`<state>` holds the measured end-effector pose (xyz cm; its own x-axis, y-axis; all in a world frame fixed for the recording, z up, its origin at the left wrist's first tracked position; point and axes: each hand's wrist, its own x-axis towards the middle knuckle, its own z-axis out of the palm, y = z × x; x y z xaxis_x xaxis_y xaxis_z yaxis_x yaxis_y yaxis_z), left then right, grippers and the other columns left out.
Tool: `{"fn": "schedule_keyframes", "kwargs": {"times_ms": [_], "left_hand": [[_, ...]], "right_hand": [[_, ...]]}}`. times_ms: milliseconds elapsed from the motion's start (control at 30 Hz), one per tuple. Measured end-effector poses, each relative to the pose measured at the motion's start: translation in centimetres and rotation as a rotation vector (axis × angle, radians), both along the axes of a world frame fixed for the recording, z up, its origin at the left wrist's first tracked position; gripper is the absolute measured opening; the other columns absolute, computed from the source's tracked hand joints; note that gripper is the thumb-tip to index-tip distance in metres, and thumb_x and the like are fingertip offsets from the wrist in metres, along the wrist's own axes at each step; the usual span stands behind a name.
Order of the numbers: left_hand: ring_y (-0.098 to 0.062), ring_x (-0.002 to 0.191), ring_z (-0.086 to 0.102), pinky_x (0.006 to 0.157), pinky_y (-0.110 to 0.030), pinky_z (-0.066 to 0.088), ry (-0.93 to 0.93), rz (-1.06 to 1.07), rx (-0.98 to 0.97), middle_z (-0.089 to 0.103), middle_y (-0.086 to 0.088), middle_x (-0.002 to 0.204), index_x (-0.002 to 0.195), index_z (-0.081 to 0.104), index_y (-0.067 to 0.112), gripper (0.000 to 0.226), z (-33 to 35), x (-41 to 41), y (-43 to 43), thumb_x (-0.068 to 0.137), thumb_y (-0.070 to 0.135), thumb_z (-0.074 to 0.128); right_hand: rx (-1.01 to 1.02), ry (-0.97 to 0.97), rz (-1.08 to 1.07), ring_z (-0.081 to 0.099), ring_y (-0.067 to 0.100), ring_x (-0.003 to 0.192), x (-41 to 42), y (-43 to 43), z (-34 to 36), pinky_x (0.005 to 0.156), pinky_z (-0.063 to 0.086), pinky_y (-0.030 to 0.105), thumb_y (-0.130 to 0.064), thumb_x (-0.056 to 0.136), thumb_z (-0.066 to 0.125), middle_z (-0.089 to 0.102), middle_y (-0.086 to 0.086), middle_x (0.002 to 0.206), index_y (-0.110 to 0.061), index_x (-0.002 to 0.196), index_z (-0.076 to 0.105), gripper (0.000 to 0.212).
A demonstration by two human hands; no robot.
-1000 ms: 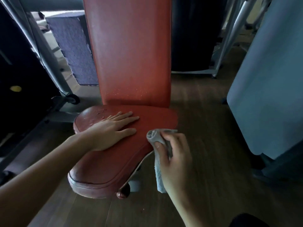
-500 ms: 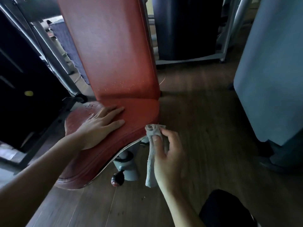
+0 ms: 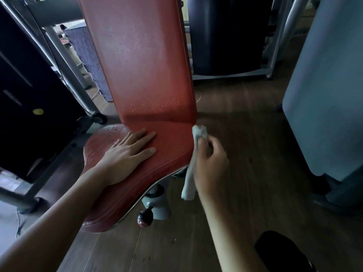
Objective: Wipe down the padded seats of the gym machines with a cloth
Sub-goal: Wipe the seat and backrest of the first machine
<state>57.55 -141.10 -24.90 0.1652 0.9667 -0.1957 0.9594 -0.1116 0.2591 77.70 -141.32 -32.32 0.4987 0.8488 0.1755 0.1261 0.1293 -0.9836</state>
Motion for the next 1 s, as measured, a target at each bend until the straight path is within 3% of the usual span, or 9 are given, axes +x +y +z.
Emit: {"fn": "schedule_keyframes", "kwargs": {"times_ms": [100,233,300,367,467,600,767,900,1000], "left_hand": [[-0.007,0.154,-0.006,0.126,-0.042,0.001,0.002,0.027,-0.012,-0.003,0.026,0.164,0.150,0.010,0.063,0.082,-0.5,-0.2,0.1,0.072,0.087,0.009],[-0.017,0.156,-0.006,0.125,-0.046,0.000,0.056,0.047,-0.038,-0.004,0.019,0.167,0.153,0.008,0.057,0.064,-0.8,0.4,1.2,0.094,0.077,0.022],[-0.020,0.156,-0.006,0.125,-0.048,-0.001,0.087,0.041,-0.055,-0.004,0.015,0.168,0.155,0.007,0.053,0.061,-0.8,0.8,1.9,0.098,0.067,0.024],[-0.021,0.156,-0.007,0.125,-0.048,-0.002,0.095,0.035,-0.066,-0.005,0.014,0.168,0.155,0.005,0.052,0.061,-0.8,0.9,2.2,0.098,0.066,0.022],[-0.022,0.156,-0.008,0.124,-0.048,-0.001,0.100,0.033,-0.060,-0.005,0.014,0.168,0.155,0.005,0.052,0.061,-0.9,0.6,2.1,0.098,0.066,0.022],[-0.021,0.156,-0.006,0.124,-0.048,-0.001,0.078,0.044,-0.049,-0.002,0.014,0.168,0.155,0.009,0.052,0.059,-0.7,0.8,1.8,0.099,0.065,0.025],[-0.018,0.156,-0.001,0.124,-0.046,-0.001,-0.003,0.049,0.002,0.005,0.016,0.168,0.154,0.018,0.053,0.057,-0.8,0.2,1.2,0.100,0.065,0.032],[-0.015,0.156,0.002,0.125,-0.043,0.002,-0.062,0.040,0.068,0.008,0.019,0.167,0.152,0.023,0.055,0.056,-1.1,-0.6,0.1,0.098,0.065,0.035],[-0.014,0.155,0.008,0.126,-0.044,0.008,-0.126,0.057,0.093,0.017,0.019,0.165,0.150,0.031,0.054,0.060,-1.2,-0.9,-0.3,0.093,0.072,0.039]], "right_hand": [[0.091,-0.001,-0.073,0.066,-0.001,0.090,-1.2,-3.0,-1.0,0.073,0.044,0.005,-0.021,0.097,0.065,0.071,-0.009,0.095,-0.015,0.105,0.073,0.012],[-0.053,-0.076,0.044,0.064,0.001,0.083,0.5,2.0,0.2,0.072,0.051,0.019,-0.033,0.100,0.059,0.070,-0.007,0.092,-0.020,0.106,0.071,0.019],[-0.101,-0.101,0.114,0.063,0.001,0.081,1.5,4.1,0.8,0.068,0.048,0.015,-0.034,0.101,0.057,0.069,-0.007,0.090,-0.017,0.107,0.071,0.022],[-0.092,-0.106,0.133,0.064,0.000,0.080,1.6,3.6,0.8,0.064,0.045,0.011,-0.035,0.102,0.057,0.068,-0.010,0.086,-0.019,0.104,0.070,0.021],[-0.009,-0.122,0.093,0.065,-0.001,0.084,0.9,0.2,-0.2,0.072,0.050,0.015,-0.035,0.100,0.059,0.070,-0.011,0.090,-0.023,0.103,0.071,0.017],[-0.016,-0.272,0.116,0.065,0.002,0.084,1.3,2.0,0.3,0.067,0.044,0.011,-0.034,0.101,0.056,0.068,-0.008,0.091,-0.021,0.103,0.070,0.019],[-0.079,-0.388,0.140,0.064,0.014,0.087,1.2,5.3,1.8,0.069,0.040,0.024,-0.026,0.103,0.049,0.068,-0.002,0.093,-0.012,0.110,0.068,0.024],[0.024,-0.456,0.121,0.065,0.011,0.085,1.1,1.9,1.7,0.073,0.052,0.029,-0.028,0.102,0.053,0.067,-0.003,0.093,-0.016,0.107,0.067,0.019],[0.082,-0.588,0.116,0.061,0.017,0.092,1.1,0.6,2.3,0.077,0.049,0.031,-0.024,0.099,0.060,0.067,-0.001,0.099,-0.016,0.107,0.069,0.014]]}}
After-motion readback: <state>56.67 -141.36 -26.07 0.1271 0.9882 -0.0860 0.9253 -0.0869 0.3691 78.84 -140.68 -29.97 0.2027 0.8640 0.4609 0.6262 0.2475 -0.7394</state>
